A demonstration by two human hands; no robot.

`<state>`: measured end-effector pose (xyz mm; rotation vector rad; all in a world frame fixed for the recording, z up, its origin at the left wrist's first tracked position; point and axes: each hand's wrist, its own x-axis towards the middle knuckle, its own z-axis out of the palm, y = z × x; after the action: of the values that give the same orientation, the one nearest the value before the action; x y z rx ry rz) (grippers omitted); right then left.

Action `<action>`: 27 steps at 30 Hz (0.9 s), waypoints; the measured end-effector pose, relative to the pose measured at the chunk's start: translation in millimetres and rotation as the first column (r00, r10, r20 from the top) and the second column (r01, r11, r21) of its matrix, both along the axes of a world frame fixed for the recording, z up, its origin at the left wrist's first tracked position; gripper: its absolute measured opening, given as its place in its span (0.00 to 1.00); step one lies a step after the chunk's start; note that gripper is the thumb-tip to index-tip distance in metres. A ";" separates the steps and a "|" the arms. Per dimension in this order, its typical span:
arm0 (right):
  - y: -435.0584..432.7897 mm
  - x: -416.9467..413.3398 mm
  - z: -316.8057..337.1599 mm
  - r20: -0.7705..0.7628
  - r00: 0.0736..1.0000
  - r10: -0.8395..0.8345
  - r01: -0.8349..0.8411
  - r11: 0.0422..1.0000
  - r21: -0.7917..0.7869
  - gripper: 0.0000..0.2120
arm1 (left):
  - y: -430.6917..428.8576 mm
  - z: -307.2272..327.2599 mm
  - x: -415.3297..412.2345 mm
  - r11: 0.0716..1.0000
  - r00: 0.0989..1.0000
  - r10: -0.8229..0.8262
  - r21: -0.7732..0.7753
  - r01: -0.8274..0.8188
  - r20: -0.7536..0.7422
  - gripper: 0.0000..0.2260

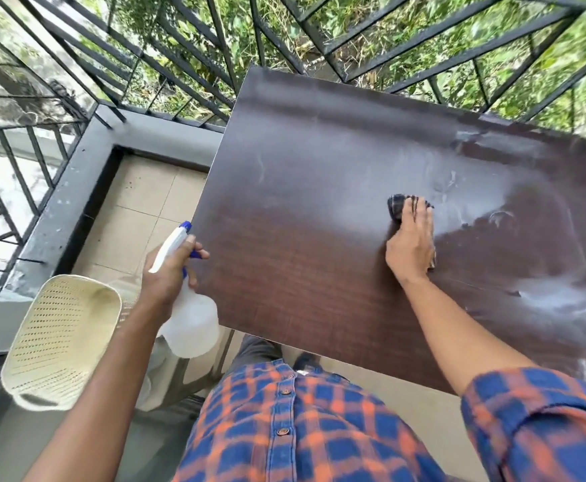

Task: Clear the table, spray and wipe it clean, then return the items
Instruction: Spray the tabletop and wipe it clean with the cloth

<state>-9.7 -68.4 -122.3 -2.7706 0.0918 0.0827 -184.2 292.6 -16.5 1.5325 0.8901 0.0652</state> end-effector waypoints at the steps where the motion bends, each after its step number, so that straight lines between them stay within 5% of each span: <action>1: 13.9 -7.5 2.2 -0.010 0.998 -0.055 0.055 0.998 0.007 0.31 | -1.3 -0.2 5.3 1.000 1.000 -0.010 -0.013 0.010 0.003 0.11; 3: 51.1 -37.8 3.3 -0.009 1.000 -0.019 0.019 1.000 0.019 0.33 | -2.9 -1.0 16.2 0.999 1.000 -0.026 -0.041 0.026 0.008 0.11; 5: 85.6 -83.4 -3.5 0.014 0.957 0.289 -0.289 0.957 0.034 0.33 | -5.4 -1.8 28.7 0.996 0.998 -0.056 -0.064 0.057 0.007 0.11; 7: 98.9 -123.6 -9.1 0.006 0.763 0.646 -0.646 0.763 0.020 0.31 | -6.8 -2.6 41.9 0.993 0.996 -0.087 -0.080 0.087 0.010 0.11; 9: 85.2 -127.8 -12.1 -0.007 0.628 0.779 -0.779 0.628 0.004 0.30 | -6.2 -1.8 56.2 0.989 0.992 -0.122 -0.087 0.123 0.019 0.11; 11: 61.4 -105.5 -7.3 -0.034 0.730 0.683 -0.684 0.729 -0.035 0.30 | -4.1 1.9 71.7 0.982 0.986 -0.164 -0.093 0.166 0.026 0.11; 14: 17.0 -55.7 -2.1 -0.038 0.959 0.282 -0.284 0.955 -0.088 0.30 | 1.2 6.2 92.1 0.979 0.983 -0.180 -0.091 0.183 0.037 0.11; 20: 59.5 43.5 10.6 -0.089 0.978 -0.188 0.179 0.978 -0.108 0.36 | 31.4 4.6 123.7 0.982 0.982 -0.187 -0.028 0.187 0.008 0.12; 24: 178.2 63.0 9.9 -0.097 0.978 0.186 -0.191 0.981 -0.040 0.34 | 58.5 3.3 141.5 0.984 0.984 -0.179 -0.031 0.178 -0.007 0.12; 27: 242.3 28.4 -0.2 -0.082 0.859 0.505 -0.509 0.860 -0.038 0.34 | 74.7 2.1 153.2 0.982 0.982 -0.189 -0.023 0.189 -0.021 0.12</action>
<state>18.7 173.9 -122.5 -2.7734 -0.6354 0.3157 -31.0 367.3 -14.3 1.5943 0.7572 -0.0987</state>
